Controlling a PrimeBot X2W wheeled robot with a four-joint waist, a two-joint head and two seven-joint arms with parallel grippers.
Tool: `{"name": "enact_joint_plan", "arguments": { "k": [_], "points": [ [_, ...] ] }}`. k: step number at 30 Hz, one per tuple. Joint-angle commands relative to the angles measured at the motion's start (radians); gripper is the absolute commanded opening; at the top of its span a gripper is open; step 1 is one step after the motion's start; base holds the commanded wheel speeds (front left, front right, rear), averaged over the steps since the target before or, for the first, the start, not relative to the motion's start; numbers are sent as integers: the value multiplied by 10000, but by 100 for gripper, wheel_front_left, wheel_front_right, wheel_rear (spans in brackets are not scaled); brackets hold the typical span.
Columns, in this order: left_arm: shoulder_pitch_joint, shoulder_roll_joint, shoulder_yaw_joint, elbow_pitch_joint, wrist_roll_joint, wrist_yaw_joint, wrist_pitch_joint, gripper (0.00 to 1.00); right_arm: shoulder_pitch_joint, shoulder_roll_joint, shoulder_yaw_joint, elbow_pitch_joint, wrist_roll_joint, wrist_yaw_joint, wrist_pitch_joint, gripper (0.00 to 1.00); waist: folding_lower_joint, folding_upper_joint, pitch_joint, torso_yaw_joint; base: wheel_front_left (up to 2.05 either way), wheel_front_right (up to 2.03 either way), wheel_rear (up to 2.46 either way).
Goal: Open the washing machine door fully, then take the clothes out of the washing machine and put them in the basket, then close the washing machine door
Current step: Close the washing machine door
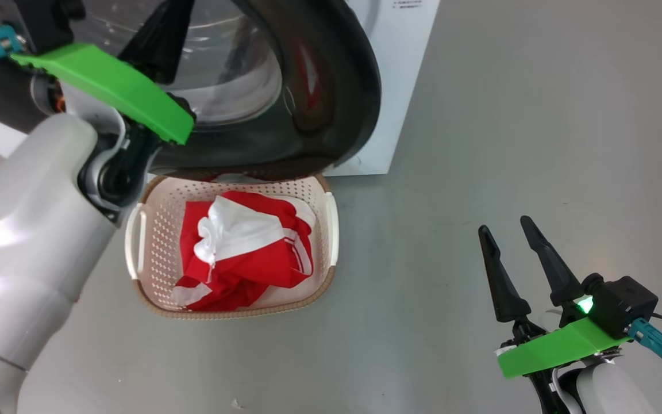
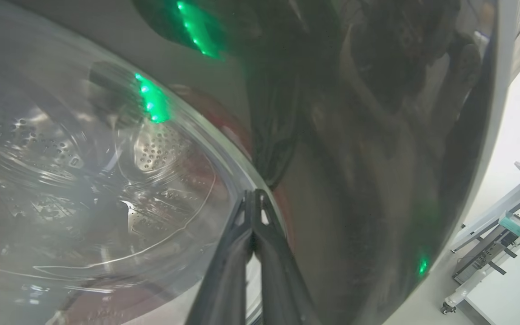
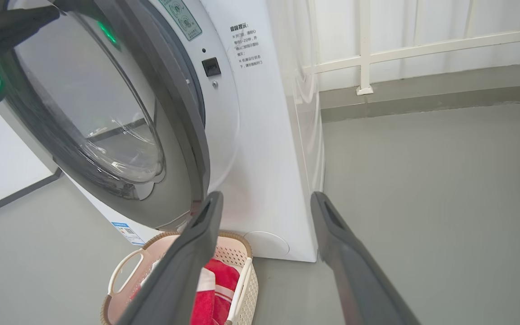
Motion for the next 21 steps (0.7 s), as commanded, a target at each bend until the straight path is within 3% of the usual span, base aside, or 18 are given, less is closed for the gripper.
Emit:
{"name": "enact_joint_plan", "arguments": {
  "k": [1, 21],
  "points": [
    [-550, 414, 326, 3, 140, -56, -109, 0, -295, 28, 261, -278, 78, 62, -65, 100, 0, 0, 40, -120, 0, 0, 0],
    [235, -29, 1123, 3, 716, -56, -123, 0, -219, 29, 245, -215, 85, 62, -65, 100, 0, 0, -235, 40, 0, 0, 0]
  ]
}}
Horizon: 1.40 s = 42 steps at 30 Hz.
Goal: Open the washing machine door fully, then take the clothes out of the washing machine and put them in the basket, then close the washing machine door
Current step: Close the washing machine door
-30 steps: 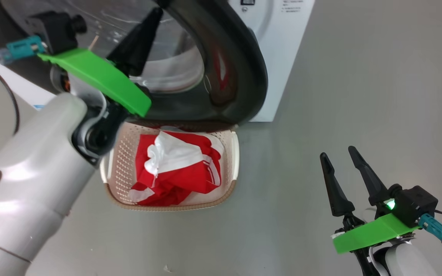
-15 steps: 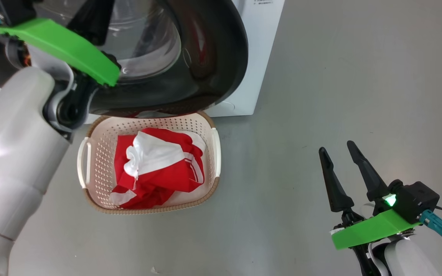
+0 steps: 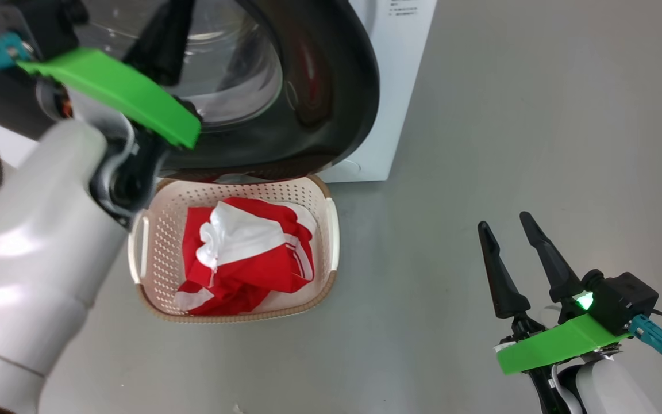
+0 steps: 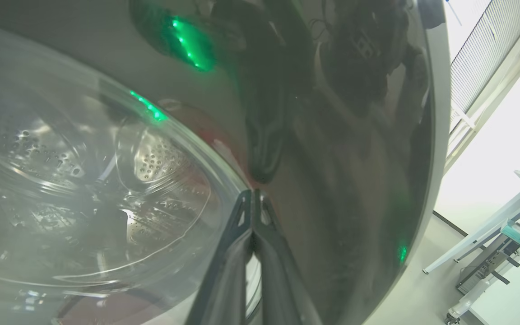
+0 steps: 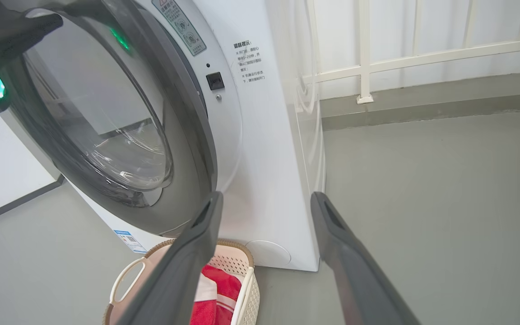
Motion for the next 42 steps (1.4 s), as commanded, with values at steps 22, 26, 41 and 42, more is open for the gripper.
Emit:
{"name": "enact_joint_plan", "arguments": {
  "k": [22, 26, 41, 42],
  "points": [
    [4550, 268, 2559, -1237, 2054, -58, -89, 49, 670, 13, -360, -163, -319, 62, -65, 100, 0, 0, -1224, 924, 0, 0, 0],
    [5458, 273, 3186, -1458, 2516, -58, -89, 62, 837, -28, -440, -168, -306, 62, -65, 100, 0, 0, -1451, 965, 0, 0, 0],
    [9018, 175, 5641, -2462, 5005, -58, -89, 100, 1540, -143, -709, -278, -140, 62, -65, 100, 0, 0, -2135, 650, 0, 0, 0],
    [9196, 156, 5811, -2533, 5197, -58, -89, 100, 1582, -154, -736, -287, -134, 62, -65, 100, 0, 0, -2154, 630, 0, 0, 0]
  ]
}}
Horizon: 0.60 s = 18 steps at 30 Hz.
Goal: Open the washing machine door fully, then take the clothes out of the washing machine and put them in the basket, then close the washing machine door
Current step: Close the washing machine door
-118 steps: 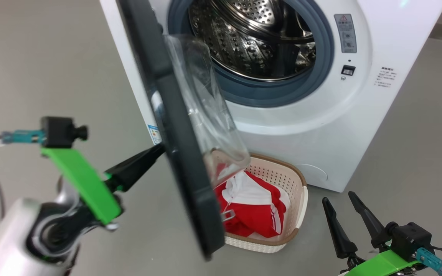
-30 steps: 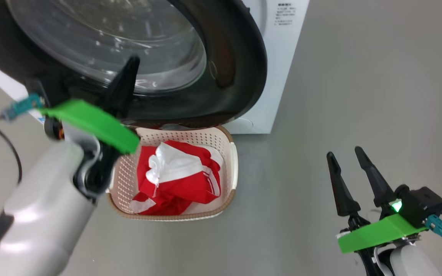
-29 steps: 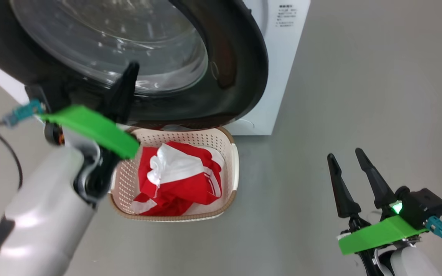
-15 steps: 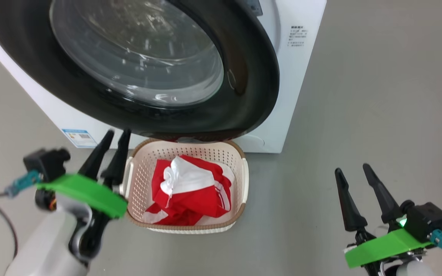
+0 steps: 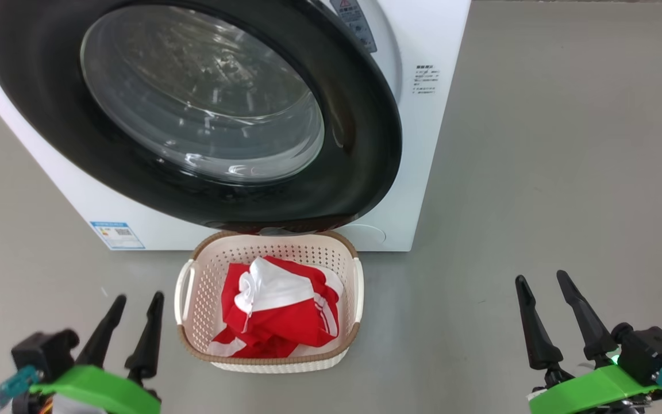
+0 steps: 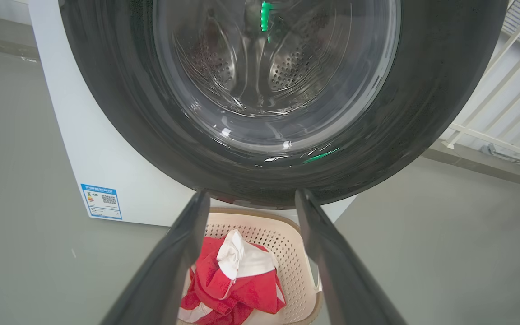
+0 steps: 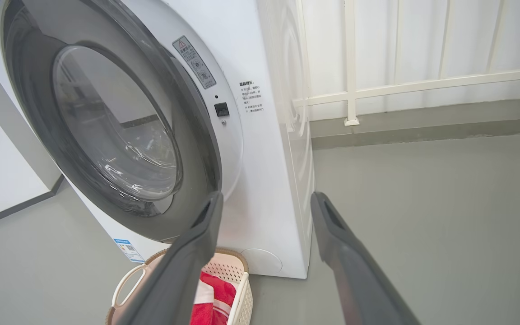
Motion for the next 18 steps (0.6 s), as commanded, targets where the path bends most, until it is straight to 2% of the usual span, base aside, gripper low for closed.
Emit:
{"name": "enact_joint_plan", "arguments": {
  "k": [1, 18],
  "points": [
    [10, 221, 573, -325, 255, -56, -91, 100, -33, -131, 184, -286, 41, 62, -65, 100, 0, 0, -52, -57, 0, 0, 0],
    [2036, -397, 2905, -1639, 2279, -56, -91, 100, 419, -253, -57, -413, 74, 62, -65, 100, 0, 0, -395, -547, 0, 0, 0]
  ]
}}
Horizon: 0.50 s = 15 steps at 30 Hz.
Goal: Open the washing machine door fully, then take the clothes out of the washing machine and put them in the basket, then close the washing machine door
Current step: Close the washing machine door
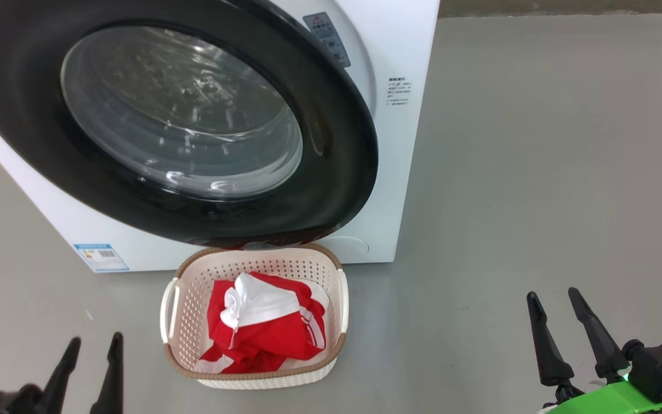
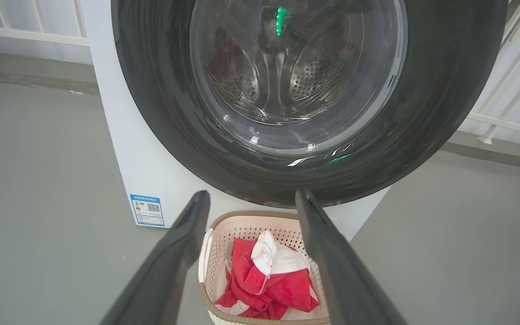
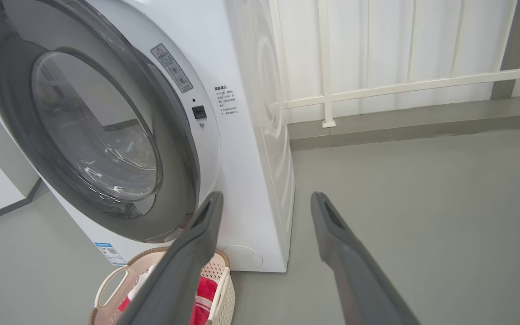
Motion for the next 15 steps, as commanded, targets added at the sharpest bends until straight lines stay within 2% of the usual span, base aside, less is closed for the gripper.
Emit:
{"name": "enact_joint_plan", "arguments": {
  "k": [1, 9, 15],
  "points": [
    [39, 135, 577, -343, 215, -56, -91, 100, -85, -182, 155, -281, 72, 62, -65, 100, 0, 0, -88, -76, 0, 0, 0],
    [1008, -299, 1252, -1058, 1115, -56, -91, 100, 225, -239, 55, -323, 116, 62, -65, 100, 0, 0, -317, -154, 0, 0, 0],
    [1282, -532, 1362, -1214, 1357, -56, -91, 100, 313, -198, -9, -349, 112, 62, -65, 100, 0, 0, -365, -103, 0, 0, 0]
  ]
}}
